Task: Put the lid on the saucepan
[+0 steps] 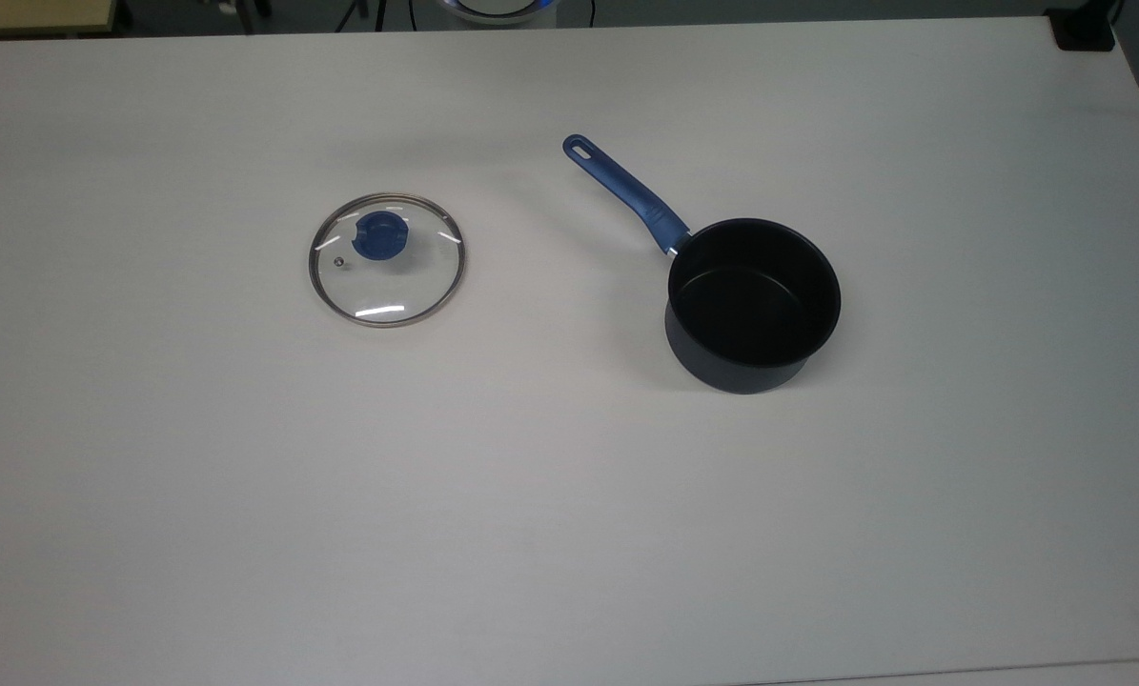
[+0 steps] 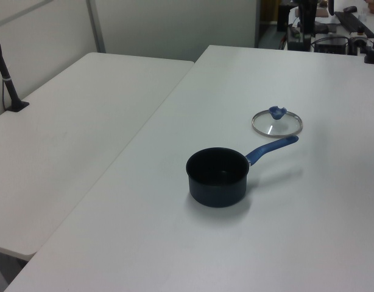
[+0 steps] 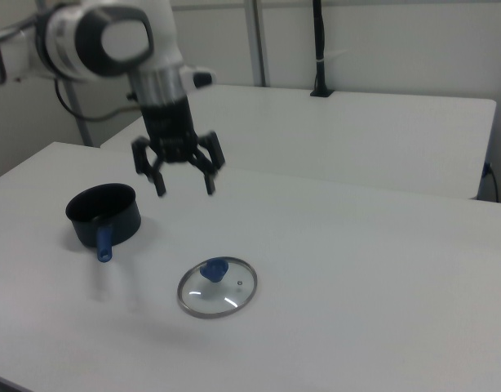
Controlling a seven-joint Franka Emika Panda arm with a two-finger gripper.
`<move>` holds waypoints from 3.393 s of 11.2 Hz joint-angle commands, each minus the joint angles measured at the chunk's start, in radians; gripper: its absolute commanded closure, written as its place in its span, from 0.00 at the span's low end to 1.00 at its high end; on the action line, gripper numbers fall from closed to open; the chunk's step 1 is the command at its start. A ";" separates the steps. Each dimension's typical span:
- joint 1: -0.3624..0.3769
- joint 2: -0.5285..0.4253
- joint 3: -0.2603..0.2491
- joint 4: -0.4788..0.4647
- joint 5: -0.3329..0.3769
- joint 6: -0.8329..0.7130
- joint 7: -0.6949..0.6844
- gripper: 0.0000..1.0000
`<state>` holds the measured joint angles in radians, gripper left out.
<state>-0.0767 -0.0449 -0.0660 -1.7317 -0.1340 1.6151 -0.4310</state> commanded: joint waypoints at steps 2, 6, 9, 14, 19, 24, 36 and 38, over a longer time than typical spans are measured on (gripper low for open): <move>-0.014 0.002 -0.002 -0.287 0.062 0.423 0.214 0.00; -0.003 0.155 0.006 -0.292 0.065 0.563 0.273 0.00; -0.003 0.232 0.028 -0.290 0.060 0.603 0.415 0.00; -0.012 0.296 0.069 -0.287 0.011 0.649 0.479 0.10; -0.005 0.254 0.086 -0.279 0.013 0.608 0.540 0.70; 0.008 0.191 0.198 -0.122 0.025 0.378 0.622 0.70; 0.411 0.550 0.184 0.388 0.040 0.299 1.080 0.72; 0.431 0.565 0.186 0.380 0.042 0.307 1.081 0.72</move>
<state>0.3108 0.4965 0.1363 -1.3800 -0.0897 1.9324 0.6211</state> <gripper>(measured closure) 0.441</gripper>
